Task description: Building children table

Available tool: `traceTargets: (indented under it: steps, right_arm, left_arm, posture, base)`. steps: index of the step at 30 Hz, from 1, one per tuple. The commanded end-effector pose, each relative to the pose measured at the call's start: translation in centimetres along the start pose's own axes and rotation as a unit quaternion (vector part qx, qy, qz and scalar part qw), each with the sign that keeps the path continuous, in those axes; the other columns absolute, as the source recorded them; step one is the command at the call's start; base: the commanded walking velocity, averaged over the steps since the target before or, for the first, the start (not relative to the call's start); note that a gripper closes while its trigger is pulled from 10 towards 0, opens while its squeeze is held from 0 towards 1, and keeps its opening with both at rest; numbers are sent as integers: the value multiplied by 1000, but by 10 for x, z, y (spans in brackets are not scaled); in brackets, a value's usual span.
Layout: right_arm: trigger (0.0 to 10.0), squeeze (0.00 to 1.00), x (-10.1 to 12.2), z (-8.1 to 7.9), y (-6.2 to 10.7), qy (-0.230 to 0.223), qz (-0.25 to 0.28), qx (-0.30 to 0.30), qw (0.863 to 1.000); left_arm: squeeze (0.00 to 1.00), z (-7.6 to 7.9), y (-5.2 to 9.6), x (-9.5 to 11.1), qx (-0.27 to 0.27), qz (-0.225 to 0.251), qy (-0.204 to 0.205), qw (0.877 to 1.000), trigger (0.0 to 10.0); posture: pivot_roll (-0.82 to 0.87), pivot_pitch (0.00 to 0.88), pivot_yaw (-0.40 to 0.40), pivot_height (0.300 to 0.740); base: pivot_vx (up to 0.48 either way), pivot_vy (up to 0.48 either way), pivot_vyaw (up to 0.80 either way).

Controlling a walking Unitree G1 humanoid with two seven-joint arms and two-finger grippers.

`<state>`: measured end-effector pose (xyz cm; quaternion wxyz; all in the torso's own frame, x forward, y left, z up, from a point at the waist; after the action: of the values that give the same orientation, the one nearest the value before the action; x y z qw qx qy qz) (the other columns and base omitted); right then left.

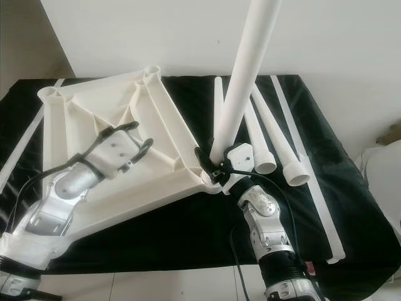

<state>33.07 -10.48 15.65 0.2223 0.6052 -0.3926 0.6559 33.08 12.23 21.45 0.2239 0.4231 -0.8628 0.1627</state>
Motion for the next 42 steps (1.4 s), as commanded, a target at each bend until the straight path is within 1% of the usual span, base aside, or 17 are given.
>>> traceTargets:
  steps: [1, 13, 17, 19, 21, 23, 28, 29, 36, 38, 42]
  right_arm:
    - [10000, 0, -48, -7, 18, -41, -103, -4, 994]
    - [10000, 0, -49, -8, 21, -44, -103, -6, 994]
    - [10000, 0, -49, -8, 21, -45, -103, -7, 994]
    - [10000, 0, -49, -8, 21, -45, -103, -7, 994]
    - [10000, 0, -49, -7, 22, -45, -104, -8, 994]
    - [10000, 0, -49, -7, 22, -46, -104, -8, 994]
    - [10000, 0, -50, -7, 22, -47, -104, -9, 993]
    - [10000, 0, -50, -7, 22, -47, -103, -10, 993]
    - [10000, 0, -50, -7, 22, -48, -103, -12, 993]
    - [10000, 0, -50, -7, 22, -48, -102, -13, 994]
    - [10000, 0, -49, -6, 21, -48, -102, -14, 994]
  left_arm:
    - [0, 2, 3, 1, -4, 6, 3, 1000, 0]
    - [0, 3, 4, 2, -7, 8, 0, 1000, 0]
    - [0, 4, 5, 3, -13, 9, -13, 1000, 0]
    - [0, 5, 6, 3, -20, 10, -41, 999, 0]
    - [0, 5, 6, 4, -22, 11, -54, 998, 0]
    - [0, 7, 7, 3, -33, 10, -91, 995, 0]
    - [0, 5, 7, 2, -25, 7, -78, 997, 0]
    - [0, 5, 7, 2, -24, 6, -86, 996, 0]
    - [0, 5, 7, 0, -27, 3, -87, 996, 0]
    - [0, 6, 7, -1, -29, 2, -95, 995, 0]
    - [0, 6, 7, -2, -28, 0, -97, 995, 0]
  posture:
    - [-40, 122, 32, 740]
    - [-39, 134, 36, 740]
    - [-38, 137, 37, 740]
    - [-36, 139, 38, 740]
    - [-36, 141, 38, 740]
    - [-35, 143, 38, 740]
    - [-34, 146, 40, 740]
    - [-35, 146, 43, 740]
    - [-34, 148, 45, 740]
    - [-34, 149, 46, 740]
    - [-34, 148, 48, 740]
  base:
    - [0, 0, 0]
    - [0, 0, 0]
    - [0, 0, 0]
    - [0, 0, 0]
    - [0, 0, 0]
    - [0, 0, 0]
    - [0, 0, 0]
    - [0, 0, 0]
    - [0, 0, 0]
    - [0, 0, 0]
    - [0, 0, 0]
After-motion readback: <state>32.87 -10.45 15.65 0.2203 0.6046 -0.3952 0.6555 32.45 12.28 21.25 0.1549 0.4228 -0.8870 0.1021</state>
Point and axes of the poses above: a point about 5 cm out from each wrist's last joint towards the gripper, its own y axis pointing back from the gripper into the wrist, its own x axis along the axis of the wrist's last joint, z = x × y, the point moved 2 cm from there along -y, pointing out of the wrist towards the gripper, and after that the axes turned 11 degrees about -y, right-handed, at the moved point
